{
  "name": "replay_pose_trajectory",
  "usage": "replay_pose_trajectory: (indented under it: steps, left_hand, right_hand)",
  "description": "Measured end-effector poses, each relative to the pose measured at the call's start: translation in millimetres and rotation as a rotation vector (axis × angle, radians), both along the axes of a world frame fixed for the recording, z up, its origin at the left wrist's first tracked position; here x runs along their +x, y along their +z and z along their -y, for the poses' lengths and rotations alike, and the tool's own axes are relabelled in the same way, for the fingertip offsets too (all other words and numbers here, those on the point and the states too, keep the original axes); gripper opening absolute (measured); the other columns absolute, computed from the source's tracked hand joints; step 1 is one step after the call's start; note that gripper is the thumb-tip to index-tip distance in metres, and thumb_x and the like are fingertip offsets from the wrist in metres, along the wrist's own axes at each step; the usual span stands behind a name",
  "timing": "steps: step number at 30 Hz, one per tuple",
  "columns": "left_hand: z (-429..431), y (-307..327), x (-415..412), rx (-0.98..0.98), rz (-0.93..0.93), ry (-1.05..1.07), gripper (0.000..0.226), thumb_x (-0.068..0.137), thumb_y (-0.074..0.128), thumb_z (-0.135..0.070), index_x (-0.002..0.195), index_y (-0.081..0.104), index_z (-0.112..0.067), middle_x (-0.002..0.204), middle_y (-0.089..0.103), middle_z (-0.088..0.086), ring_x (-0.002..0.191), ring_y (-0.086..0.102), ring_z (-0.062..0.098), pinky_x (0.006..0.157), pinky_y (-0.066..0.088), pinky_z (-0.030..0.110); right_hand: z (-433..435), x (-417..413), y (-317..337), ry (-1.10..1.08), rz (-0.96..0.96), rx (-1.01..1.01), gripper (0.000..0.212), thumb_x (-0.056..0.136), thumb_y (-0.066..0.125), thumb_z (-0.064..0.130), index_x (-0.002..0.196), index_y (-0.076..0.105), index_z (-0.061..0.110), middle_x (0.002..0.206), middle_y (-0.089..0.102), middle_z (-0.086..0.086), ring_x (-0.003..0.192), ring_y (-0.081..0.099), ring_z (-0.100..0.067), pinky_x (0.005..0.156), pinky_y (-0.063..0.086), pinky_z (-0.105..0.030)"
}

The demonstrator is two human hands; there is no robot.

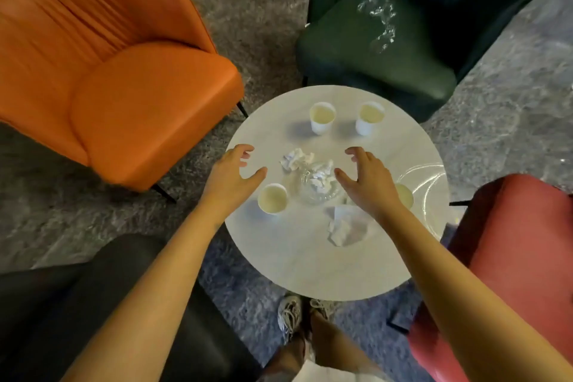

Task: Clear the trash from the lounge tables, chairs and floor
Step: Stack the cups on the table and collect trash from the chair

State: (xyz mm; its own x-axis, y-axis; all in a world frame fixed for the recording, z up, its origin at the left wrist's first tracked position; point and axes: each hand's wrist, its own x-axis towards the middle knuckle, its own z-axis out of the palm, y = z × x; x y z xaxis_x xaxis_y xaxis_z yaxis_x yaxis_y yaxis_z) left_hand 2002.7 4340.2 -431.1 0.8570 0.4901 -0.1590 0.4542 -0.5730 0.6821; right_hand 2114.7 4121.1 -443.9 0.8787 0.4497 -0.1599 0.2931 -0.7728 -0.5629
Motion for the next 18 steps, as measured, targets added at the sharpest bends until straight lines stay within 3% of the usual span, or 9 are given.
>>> replay_pose_trajectory:
  steps: [2,5,13,18]
  left_hand:
    - [0.5,-24.3,4.1,-0.020,-0.023,-0.009,0.045,0.084,0.066,-0.028,0.125,0.049,-0.018,0.123,0.053,0.003,0.102,0.050,0.010,0.084,0.036,0.022]
    - [8.6,-62.1,3.6,-0.028,-0.092,-0.050,0.051,0.083,0.066,-0.030,0.129,0.046,-0.022,0.129,0.048,0.000,0.116,0.048,0.015,0.088,0.035,0.023]
    - [33.2,-124.9,-0.4,0.120,-0.302,-0.172,0.092,0.072,0.074,-0.046,0.145,0.022,-0.025,0.149,0.021,0.004,0.132,0.027,0.028,0.103,0.032,0.045]
    - [26.5,-144.3,0.1,0.114,-0.228,-0.133,0.100,0.068,0.081,-0.035,0.146,0.020,-0.027,0.145,0.029,0.006,0.127,0.037,0.029,0.098,0.038,0.046]
  right_hand:
    - [0.0,1.8,-21.2,-0.008,-0.038,-0.013,0.048,0.089,0.055,0.036,0.130,0.043,0.014,0.121,0.055,-0.012,0.110,0.051,-0.031,0.090,0.041,-0.040]
    - [4.8,-4.7,-58.6,0.015,-0.097,-0.072,0.049,0.089,0.055,0.036,0.131,0.042,0.015,0.123,0.055,-0.010,0.111,0.050,-0.030,0.091,0.041,-0.040]
    - [34.1,-33.4,-128.6,0.082,-0.095,-0.286,0.068,0.083,0.062,0.040,0.140,0.035,0.014,0.143,0.040,-0.009,0.129,0.036,-0.028,0.103,0.029,-0.038]
    - [33.5,-37.9,-148.0,0.020,-0.073,-0.342,0.082,0.077,0.070,0.038,0.144,0.028,0.017,0.148,0.029,-0.013,0.134,0.029,-0.034,0.104,0.027,-0.044]
